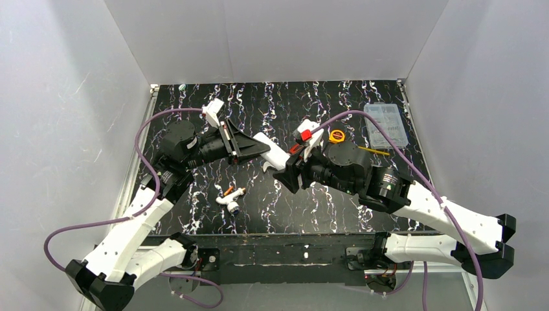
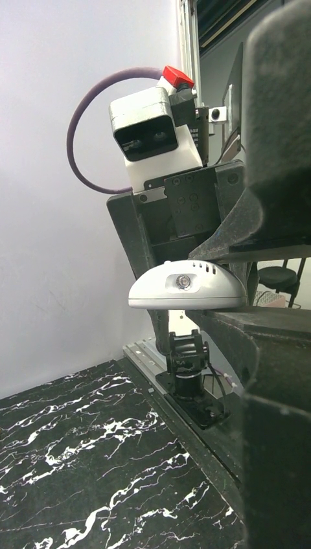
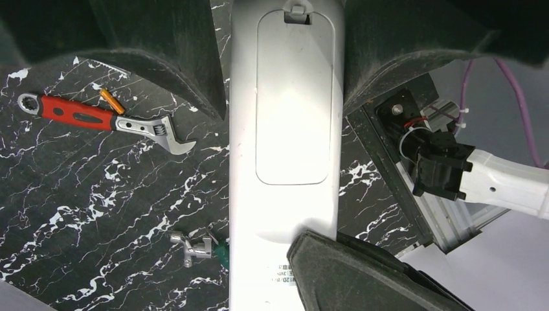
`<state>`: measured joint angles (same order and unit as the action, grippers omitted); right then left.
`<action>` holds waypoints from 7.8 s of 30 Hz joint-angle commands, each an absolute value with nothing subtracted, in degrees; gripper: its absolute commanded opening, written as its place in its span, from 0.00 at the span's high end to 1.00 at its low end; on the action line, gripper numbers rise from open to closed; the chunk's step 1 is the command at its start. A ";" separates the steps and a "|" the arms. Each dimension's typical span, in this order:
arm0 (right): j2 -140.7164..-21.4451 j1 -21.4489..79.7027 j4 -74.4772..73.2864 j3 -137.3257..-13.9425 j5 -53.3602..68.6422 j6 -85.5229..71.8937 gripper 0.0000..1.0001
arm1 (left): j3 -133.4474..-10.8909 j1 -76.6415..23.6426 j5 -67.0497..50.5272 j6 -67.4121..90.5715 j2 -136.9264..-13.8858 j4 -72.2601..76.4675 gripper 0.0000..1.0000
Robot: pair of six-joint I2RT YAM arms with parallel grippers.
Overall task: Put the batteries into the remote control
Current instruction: Adjust the remote control, then remove the battery cover from the remote control.
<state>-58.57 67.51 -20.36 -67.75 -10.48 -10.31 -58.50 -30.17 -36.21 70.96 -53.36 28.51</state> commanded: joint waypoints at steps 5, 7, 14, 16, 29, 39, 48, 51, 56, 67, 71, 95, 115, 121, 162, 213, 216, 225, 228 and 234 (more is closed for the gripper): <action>-57.57 66.98 -16.70 -68.75 -9.14 -9.56 0.37 | -59.06 -30.40 -40.23 71.65 -53.49 33.26 1.00; -57.48 66.97 -16.70 -68.66 -8.61 -9.29 0.43 | -59.00 -30.41 -40.42 71.63 -53.53 33.18 1.00; -57.56 66.97 -16.70 -68.08 -7.44 -9.24 0.83 | -59.37 -30.41 -40.21 70.95 -53.25 31.95 0.95; -57.61 66.97 -16.43 -67.88 -7.51 -9.51 0.86 | -59.25 -30.41 -39.00 70.67 -53.05 31.90 0.78; -61.29 66.97 -13.80 -70.55 -6.45 -14.39 0.99 | -60.45 -31.35 -28.92 65.69 -51.30 30.15 0.29; -60.83 66.97 -9.52 -68.92 -9.35 -17.46 0.99 | -58.30 -32.16 -25.00 65.50 -49.46 30.32 0.36; -61.98 66.97 -8.32 -69.52 -9.38 -17.58 0.99 | -57.48 -32.82 -23.56 66.98 -49.77 32.07 0.46; -61.96 66.98 -7.88 -69.28 -9.47 -17.80 0.99 | -57.23 -33.04 -23.10 67.05 -49.68 32.36 0.48; -62.39 66.97 -7.91 -69.43 -9.40 -17.78 0.99 | -57.04 -33.38 -22.51 67.21 -49.66 32.41 0.56; -63.16 67.05 -8.53 -69.99 -7.98 -17.82 0.99 | -57.16 -33.75 -21.55 66.32 -49.34 31.14 0.55; -62.77 67.03 -8.26 -69.50 -8.14 -17.95 0.99 | -57.32 -33.75 -21.19 65.84 -48.89 30.13 0.56; -62.41 67.06 -8.21 -68.17 -5.99 -18.40 0.99 | -57.31 -33.74 -18.96 64.86 -48.26 27.81 0.56; -61.26 67.06 -8.09 -66.80 -6.15 -18.61 0.99 | -57.47 -33.75 -18.52 65.30 -48.31 27.26 0.83; -61.27 67.07 -8.00 -66.93 -6.23 -18.41 0.99 | -57.77 -33.84 -19.16 65.38 -48.75 27.31 1.00; -38.18 67.06 -9.92 -54.49 14.06 14.23 0.44 | -52.23 -33.93 -36.73 61.16 -43.97 30.63 1.00; -63.54 73.01 -2.17 -58.47 -8.61 -21.60 0.16 | -55.16 -33.93 -15.20 57.94 -41.59 13.29 1.00; -64.14 73.39 -1.93 -57.71 -8.40 -20.90 0.18 | -54.87 -33.92 -14.58 59.24 -41.47 14.07 1.00; -64.43 73.48 1.90 -56.59 -8.73 -19.12 0.28 | -54.08 -33.88 -13.71 62.79 -41.48 15.87 1.00; -64.34 73.48 2.49 -56.60 -8.87 -18.75 0.33 | -53.40 -33.91 -13.54 63.70 -41.32 16.37 1.00; -63.57 73.48 3.94 -55.87 -9.09 -18.40 0.48 | -52.92 -33.93 -13.49 64.61 -41.12 16.26 1.00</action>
<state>-64.29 73.19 -1.17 -56.38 -8.47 -19.25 -52.66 -33.87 -13.80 63.37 -41.89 12.82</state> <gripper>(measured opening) 0.582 0.261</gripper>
